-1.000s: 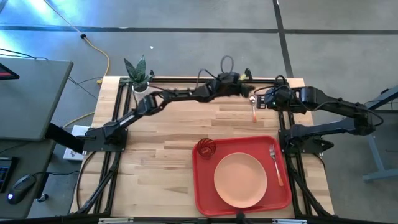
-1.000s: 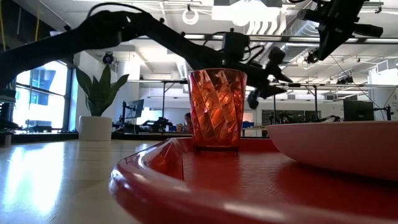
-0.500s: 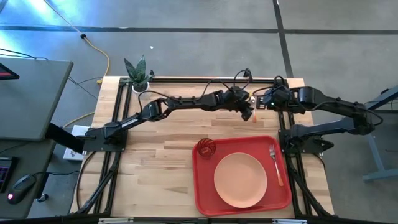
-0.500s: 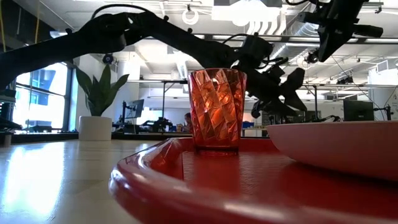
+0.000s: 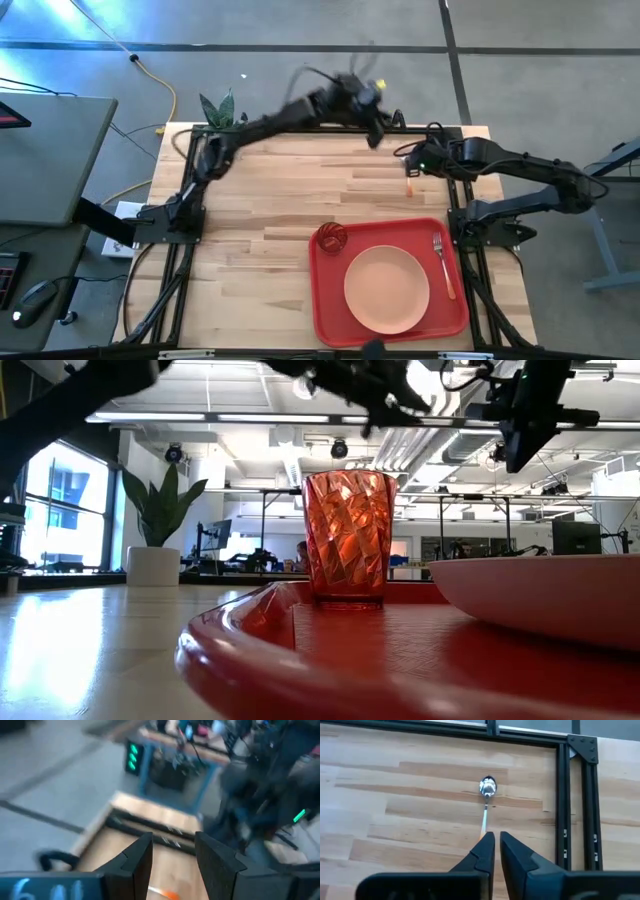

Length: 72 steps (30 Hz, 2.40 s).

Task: Pick and place plate/cup/fork/spoon on tray
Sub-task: Put the orange spoon to the left of the orange fork on the red tray

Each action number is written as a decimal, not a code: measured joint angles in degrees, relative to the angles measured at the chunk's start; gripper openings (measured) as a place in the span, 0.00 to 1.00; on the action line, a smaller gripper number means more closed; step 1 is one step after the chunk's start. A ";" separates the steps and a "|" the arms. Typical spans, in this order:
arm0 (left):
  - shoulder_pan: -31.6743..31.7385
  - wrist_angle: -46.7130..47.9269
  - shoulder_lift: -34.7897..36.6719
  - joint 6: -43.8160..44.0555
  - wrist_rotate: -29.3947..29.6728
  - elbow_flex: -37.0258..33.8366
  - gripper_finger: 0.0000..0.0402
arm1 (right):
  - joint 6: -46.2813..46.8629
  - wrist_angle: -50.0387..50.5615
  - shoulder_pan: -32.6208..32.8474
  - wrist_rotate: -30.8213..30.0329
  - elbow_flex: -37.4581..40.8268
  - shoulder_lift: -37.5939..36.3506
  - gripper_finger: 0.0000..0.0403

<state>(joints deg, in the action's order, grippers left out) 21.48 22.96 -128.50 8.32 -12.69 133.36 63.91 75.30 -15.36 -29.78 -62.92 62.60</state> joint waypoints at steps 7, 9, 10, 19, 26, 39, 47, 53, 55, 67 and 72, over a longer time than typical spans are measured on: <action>3.54 3.09 9.80 -6.48 4.30 0.04 0.34 | -8.24 -9.33 -3.85 4.42 0.00 7.47 0.12; 4.48 6.10 11.89 -7.25 4.47 0.04 0.34 | -10.27 -11.85 -4.81 6.02 0.00 10.32 0.15; 4.75 7.12 12.65 -7.60 4.48 0.04 0.34 | -11.26 -12.56 -5.40 6.68 0.00 11.89 0.15; 6.77 14.99 18.41 -6.07 5.73 -8.28 0.34 | -19.30 -13.26 -9.54 11.20 0.07 23.73 0.18; 6.94 -1.60 31.02 -3.37 8.40 -30.98 0.34 | -20.49 -13.85 -10.22 8.58 1.24 25.23 0.18; 8.75 -15.56 46.23 4.23 10.54 -58.42 0.34 | -15.09 -33.45 -14.35 23.32 21.95 16.29 0.18; 8.07 -15.43 46.35 7.57 10.91 -59.60 0.34 | -12.92 -42.43 -15.42 27.57 28.16 18.04 0.16; 8.01 -15.74 46.35 8.33 11.72 -59.60 0.34 | -13.82 -43.85 -15.41 27.47 28.44 18.52 0.11; 8.16 -15.83 46.35 9.23 12.27 -59.60 0.34 | -14.35 -43.99 -15.42 27.43 28.46 18.52 0.08; 8.12 -16.02 46.35 9.51 12.35 -59.60 0.34 | -16.39 -44.57 -15.44 28.49 28.38 18.62 0.00; 8.12 -16.58 46.35 8.98 12.35 -59.60 0.34 | -17.11 -44.82 -14.77 29.28 28.44 18.03 0.00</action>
<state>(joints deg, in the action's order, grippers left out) 29.61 6.39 -82.15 17.30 -0.34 73.76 46.80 30.48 -30.13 -0.50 -34.47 80.63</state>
